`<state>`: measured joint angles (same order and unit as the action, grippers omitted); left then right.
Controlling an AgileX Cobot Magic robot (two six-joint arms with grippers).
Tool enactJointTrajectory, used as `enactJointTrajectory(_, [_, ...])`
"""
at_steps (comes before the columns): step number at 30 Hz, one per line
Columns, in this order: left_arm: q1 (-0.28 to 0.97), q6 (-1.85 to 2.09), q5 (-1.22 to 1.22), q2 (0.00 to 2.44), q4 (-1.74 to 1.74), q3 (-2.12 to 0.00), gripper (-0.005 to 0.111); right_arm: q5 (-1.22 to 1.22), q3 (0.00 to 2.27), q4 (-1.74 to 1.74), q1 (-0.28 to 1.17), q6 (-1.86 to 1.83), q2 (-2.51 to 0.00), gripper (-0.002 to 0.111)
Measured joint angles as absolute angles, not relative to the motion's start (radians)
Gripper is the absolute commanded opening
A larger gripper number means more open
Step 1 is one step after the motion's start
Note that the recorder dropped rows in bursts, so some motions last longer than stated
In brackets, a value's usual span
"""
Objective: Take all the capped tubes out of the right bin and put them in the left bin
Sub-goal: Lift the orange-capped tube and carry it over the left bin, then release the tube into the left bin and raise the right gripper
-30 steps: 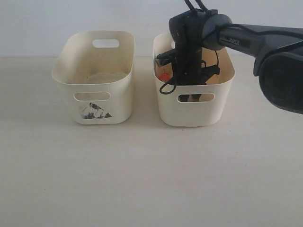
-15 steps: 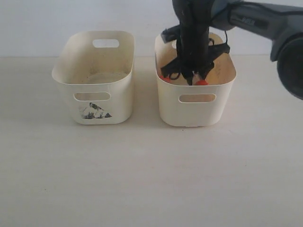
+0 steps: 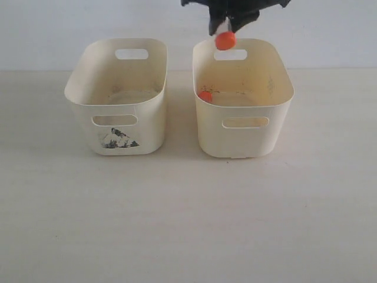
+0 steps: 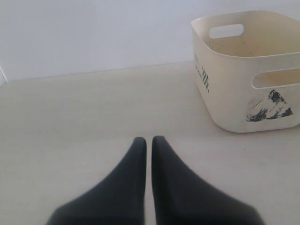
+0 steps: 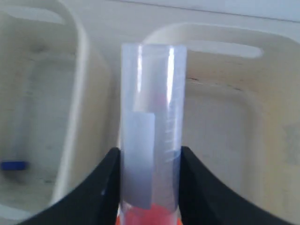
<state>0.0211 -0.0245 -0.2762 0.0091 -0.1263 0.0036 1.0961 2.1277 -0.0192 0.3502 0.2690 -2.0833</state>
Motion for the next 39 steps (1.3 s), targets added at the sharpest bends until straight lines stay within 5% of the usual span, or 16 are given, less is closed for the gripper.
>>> enactJointTrajectory(24, [0.021, -0.024, -0.276, 0.009, -0.126, 0.004, 0.004, 0.75, 2.124, -0.303, 0.56, 0.226, -2.204, 0.0])
enactJointTrajectory(27, [0.021, -0.024, -0.276, 0.009, -0.126, 0.004, 0.004, 0.719, 2.124, -0.303, 0.585, 0.221, -2.226, 0.015])
enactJointTrajectory(31, [0.021, -0.024, -0.276, 0.009, -0.126, 0.004, 0.004, 0.715, 2.124, -0.304, 0.592, 0.221, -2.263, 0.073])
enactJointTrajectory(33, [0.021, -0.024, -0.276, 0.009, -0.126, 0.004, 0.004, 0.731, 2.124, -0.304, 0.592, 0.224, -2.28, 0.088])
enactJointTrajectory(35, [0.021, -0.024, -0.276, 0.009, -0.126, 0.004, 0.004, 0.753, 2.124, -0.304, 0.592, 0.224, -2.284, 0.082])
enactJointTrajectory(39, [0.021, -0.024, -0.276, 0.009, -0.126, 0.004, 0.004, 0.804, 2.124, -0.304, 0.59, 0.224, -2.284, 0.052])
